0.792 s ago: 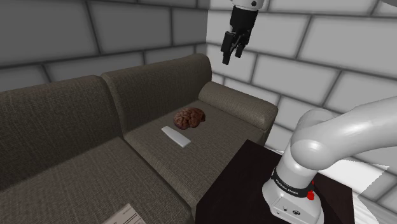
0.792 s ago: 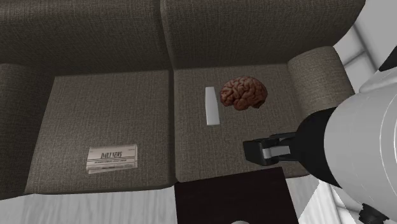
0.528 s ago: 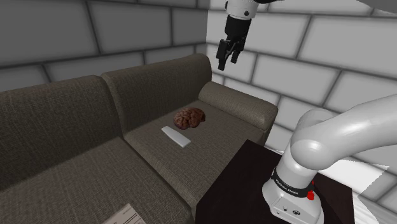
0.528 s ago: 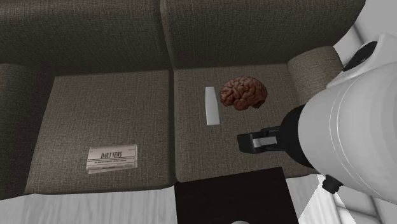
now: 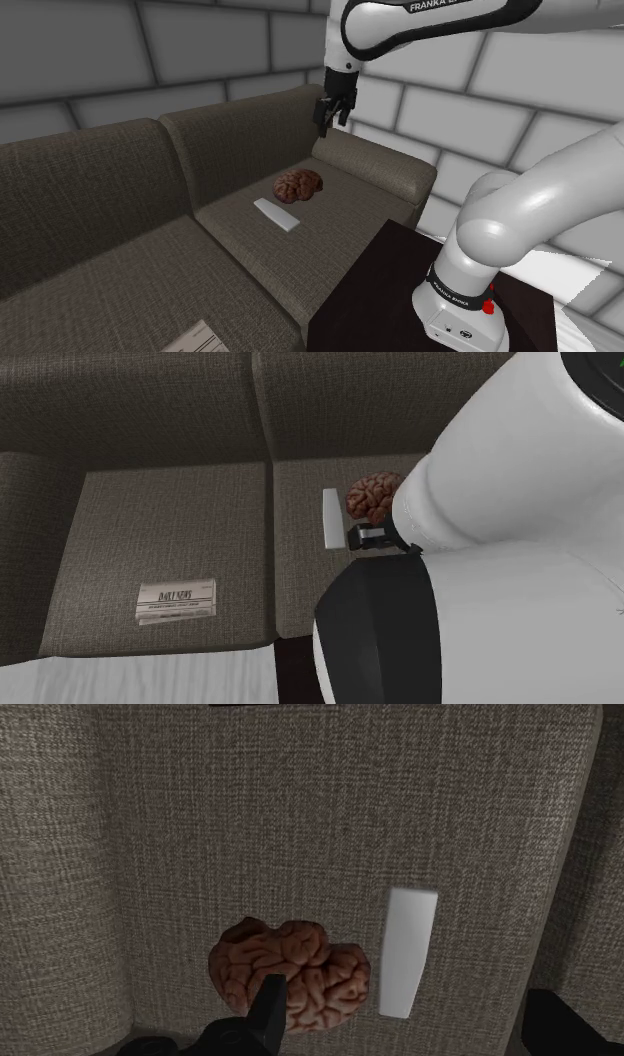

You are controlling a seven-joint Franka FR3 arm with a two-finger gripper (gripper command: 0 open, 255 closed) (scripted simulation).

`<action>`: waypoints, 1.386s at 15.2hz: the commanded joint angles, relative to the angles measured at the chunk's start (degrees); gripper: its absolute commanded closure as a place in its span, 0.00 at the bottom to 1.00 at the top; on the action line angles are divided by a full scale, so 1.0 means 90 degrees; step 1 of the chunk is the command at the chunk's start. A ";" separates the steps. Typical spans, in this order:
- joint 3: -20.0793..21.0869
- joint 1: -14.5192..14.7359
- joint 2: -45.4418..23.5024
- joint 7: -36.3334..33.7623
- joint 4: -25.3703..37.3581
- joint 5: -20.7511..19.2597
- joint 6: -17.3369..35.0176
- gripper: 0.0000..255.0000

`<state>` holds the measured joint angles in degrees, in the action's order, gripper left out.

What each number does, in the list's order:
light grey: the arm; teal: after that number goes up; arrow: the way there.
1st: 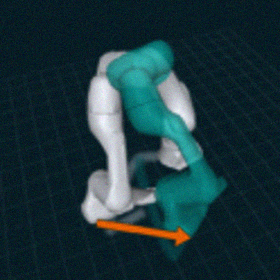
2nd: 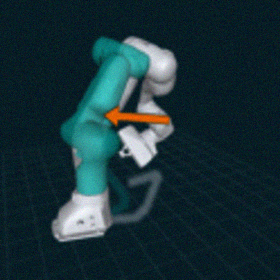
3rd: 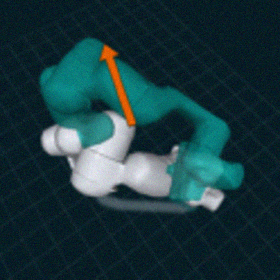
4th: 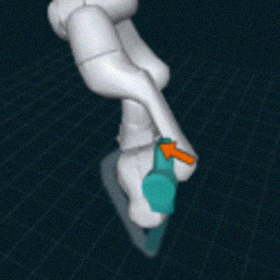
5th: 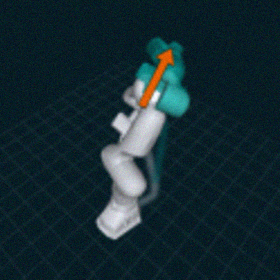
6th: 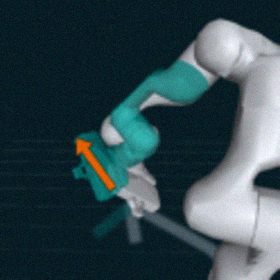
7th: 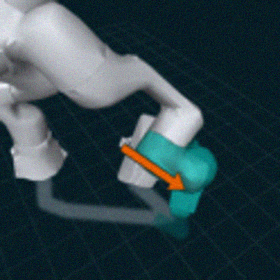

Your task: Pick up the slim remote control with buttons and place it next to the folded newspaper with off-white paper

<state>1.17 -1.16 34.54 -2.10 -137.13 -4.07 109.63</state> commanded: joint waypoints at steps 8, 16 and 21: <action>0.0077 0.0009 -0.1813 -0.0294 -0.0057 0.0072 0.1637 0.00; 0.0112 0.0012 -0.3710 -0.0492 0.0450 0.0092 0.2816 0.00; 0.0119 0.0031 -0.4948 -0.0595 0.1020 0.0104 0.3354 0.00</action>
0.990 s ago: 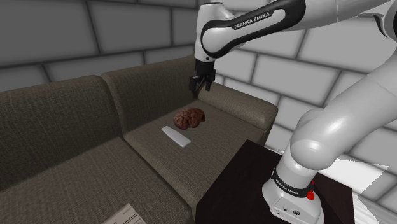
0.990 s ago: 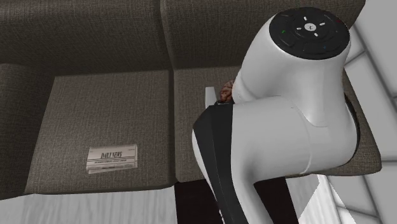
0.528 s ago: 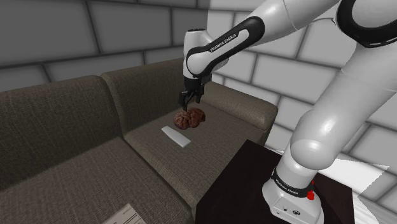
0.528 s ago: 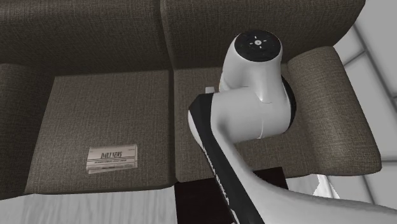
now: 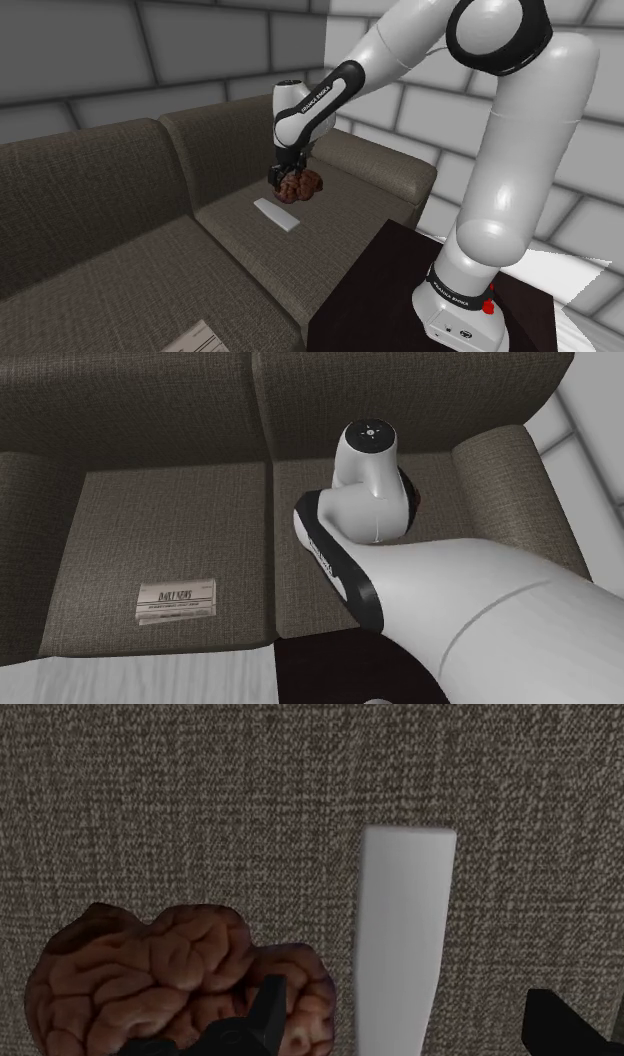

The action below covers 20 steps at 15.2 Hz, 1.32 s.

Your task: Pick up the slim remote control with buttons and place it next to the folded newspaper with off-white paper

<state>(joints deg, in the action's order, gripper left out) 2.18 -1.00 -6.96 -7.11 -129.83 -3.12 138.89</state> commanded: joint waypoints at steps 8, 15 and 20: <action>0.0019 0.0053 -0.2286 -0.0148 0.1470 0.0047 0.0593 0.00; -0.0008 0.0069 -0.2787 -0.0174 0.1544 0.0009 0.1019 0.00; -0.0006 0.0065 -0.2830 -0.0179 0.1554 0.0001 0.1053 0.00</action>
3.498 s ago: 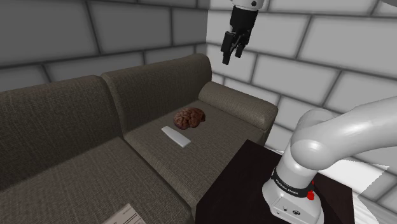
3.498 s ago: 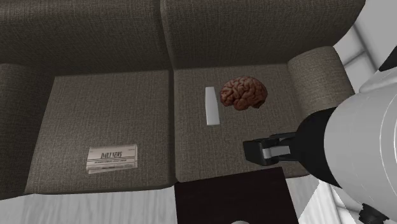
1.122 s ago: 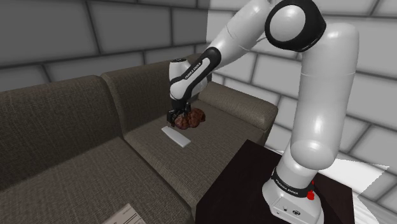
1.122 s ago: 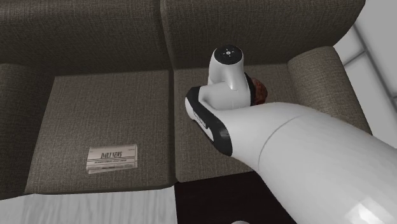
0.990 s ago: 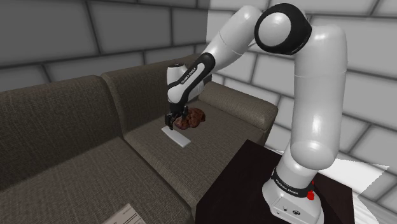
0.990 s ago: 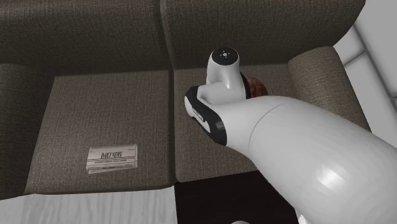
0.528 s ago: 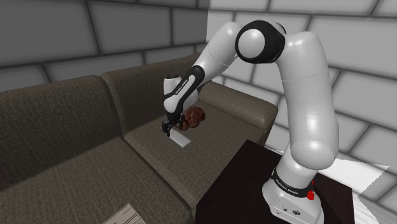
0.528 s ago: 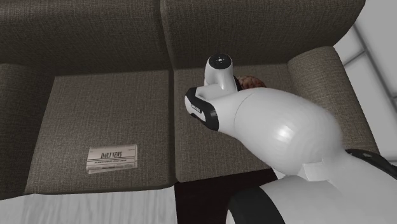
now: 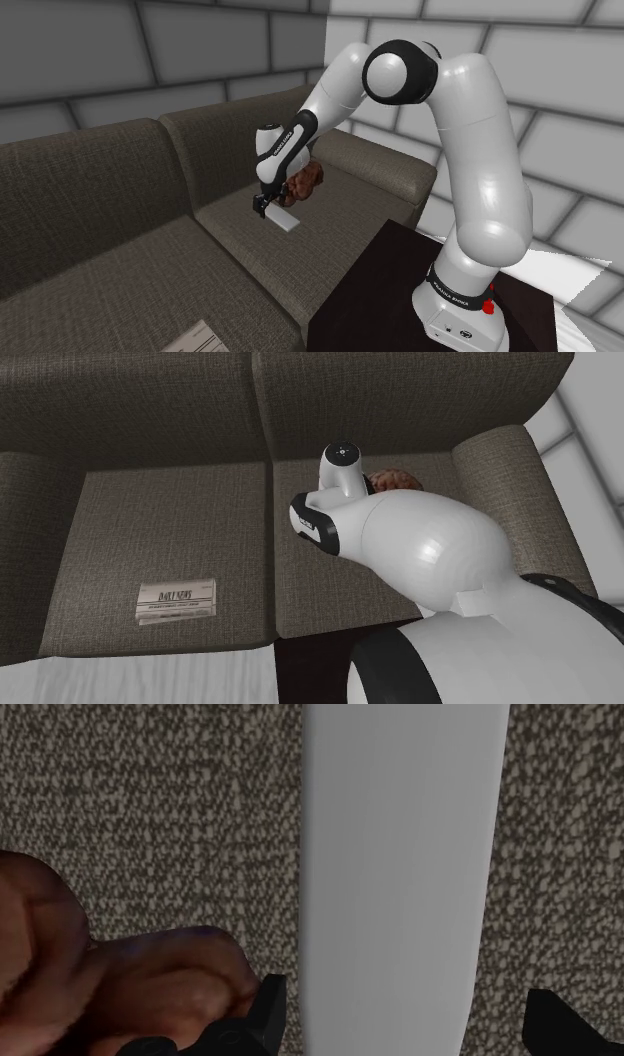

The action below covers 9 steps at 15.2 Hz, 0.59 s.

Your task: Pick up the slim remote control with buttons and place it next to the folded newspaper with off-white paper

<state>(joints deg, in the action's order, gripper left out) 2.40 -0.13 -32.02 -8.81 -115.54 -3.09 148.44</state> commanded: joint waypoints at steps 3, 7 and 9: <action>-0.0027 -0.0034 -0.0046 0.0008 -0.0033 -0.0005 -0.0009 0.00; -0.0024 0.0005 -0.0049 -0.0039 -0.0034 -0.0010 -0.0007 1.00; -0.0026 -0.0007 -0.0037 -0.0025 -0.0037 -0.0009 -0.0016 1.00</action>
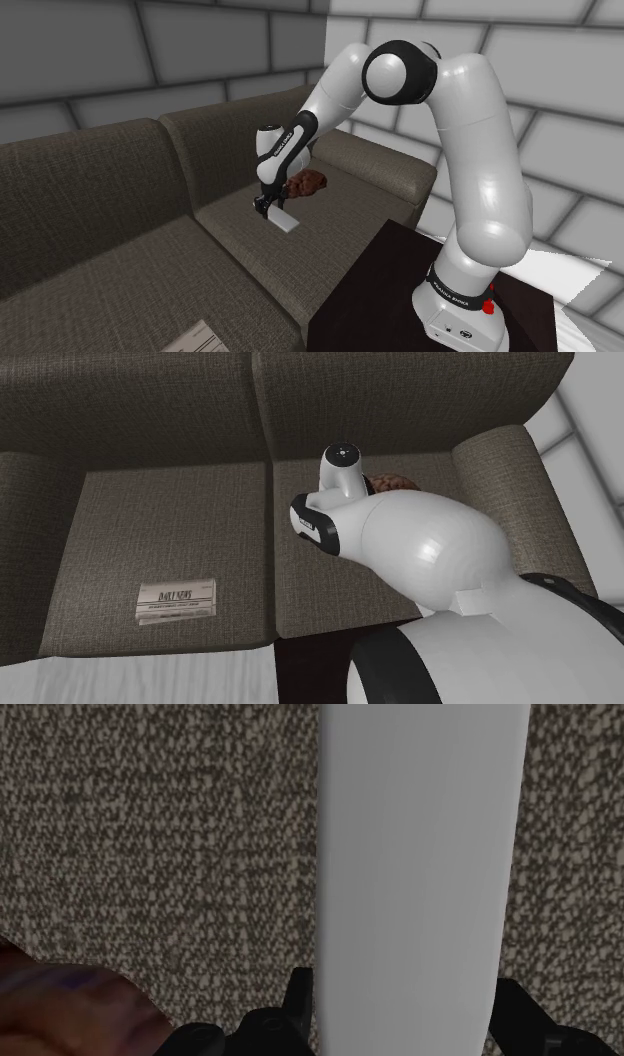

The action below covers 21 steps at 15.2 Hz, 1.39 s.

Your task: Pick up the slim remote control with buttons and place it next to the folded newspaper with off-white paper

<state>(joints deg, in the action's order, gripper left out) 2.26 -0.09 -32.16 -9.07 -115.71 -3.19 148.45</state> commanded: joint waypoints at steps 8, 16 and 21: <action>0.0007 -0.0053 0.0261 0.0052 -0.0067 0.0025 -0.0249 1.00; 0.0039 -0.0076 0.0809 0.0086 -0.0106 0.0069 -0.0757 1.00; 0.0054 -0.0087 0.1101 0.0105 -0.0091 0.0095 -0.1064 1.00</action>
<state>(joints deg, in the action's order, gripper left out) 2.70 -0.89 -22.73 -8.11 -116.71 -2.38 139.54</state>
